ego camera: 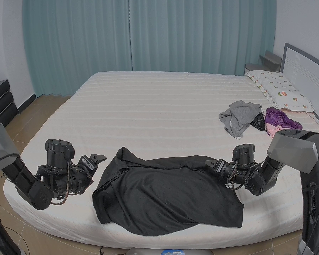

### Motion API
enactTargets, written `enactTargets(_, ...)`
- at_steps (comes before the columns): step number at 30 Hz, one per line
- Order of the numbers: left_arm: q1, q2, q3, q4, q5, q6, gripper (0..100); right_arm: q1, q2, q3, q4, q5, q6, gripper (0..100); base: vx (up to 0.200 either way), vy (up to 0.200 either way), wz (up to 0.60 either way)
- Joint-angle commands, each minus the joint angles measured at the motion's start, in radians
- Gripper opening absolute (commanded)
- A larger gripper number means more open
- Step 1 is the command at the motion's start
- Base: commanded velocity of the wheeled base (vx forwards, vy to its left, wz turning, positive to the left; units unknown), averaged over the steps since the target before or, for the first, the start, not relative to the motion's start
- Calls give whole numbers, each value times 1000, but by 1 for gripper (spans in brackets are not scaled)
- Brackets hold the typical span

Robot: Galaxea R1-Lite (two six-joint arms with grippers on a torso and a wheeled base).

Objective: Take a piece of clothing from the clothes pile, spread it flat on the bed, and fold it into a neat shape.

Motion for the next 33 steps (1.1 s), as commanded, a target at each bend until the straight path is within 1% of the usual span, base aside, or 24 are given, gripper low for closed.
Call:
enactTargets(1,0,-2,-1,0,-7,-6,100,-4,14,-10,0,-14,-6,100,0,0,0)
enactTargets(3,0,-2,-1,0,-7,-6,100,-10,11,-13,0,-27,-15,100,0,0,0)
enactTargets(10,0,5,-1,0,-7,-7,100,-21,30,-27,2,-31,-19,100,0,0,0)
enactTargets(11,0,5,-1,0,-7,-7,100,-19,36,-30,2,-31,-19,0,0,0,0)
enactTargets(15,0,7,-1,0,-5,-7,100,-21,36,-47,40,-30,-41,0,0,0,0)
enactTargets(19,0,8,-1,0,-5,-7,100,-22,28,-62,49,-31,-41,0,0,0,0)
enactTargets(27,0,22,-1,0,-3,-7,100,-47,11,-130,46,-31,-27,0,0,0,0)
enactTargets(31,0,48,-8,-8,0,-6,100,-58,20,-196,46,-33,1,0,0,0,0)
enactTargets(33,0,64,-5,-35,3,-4,100,-61,25,-231,48,-33,16,0,0,0,0)
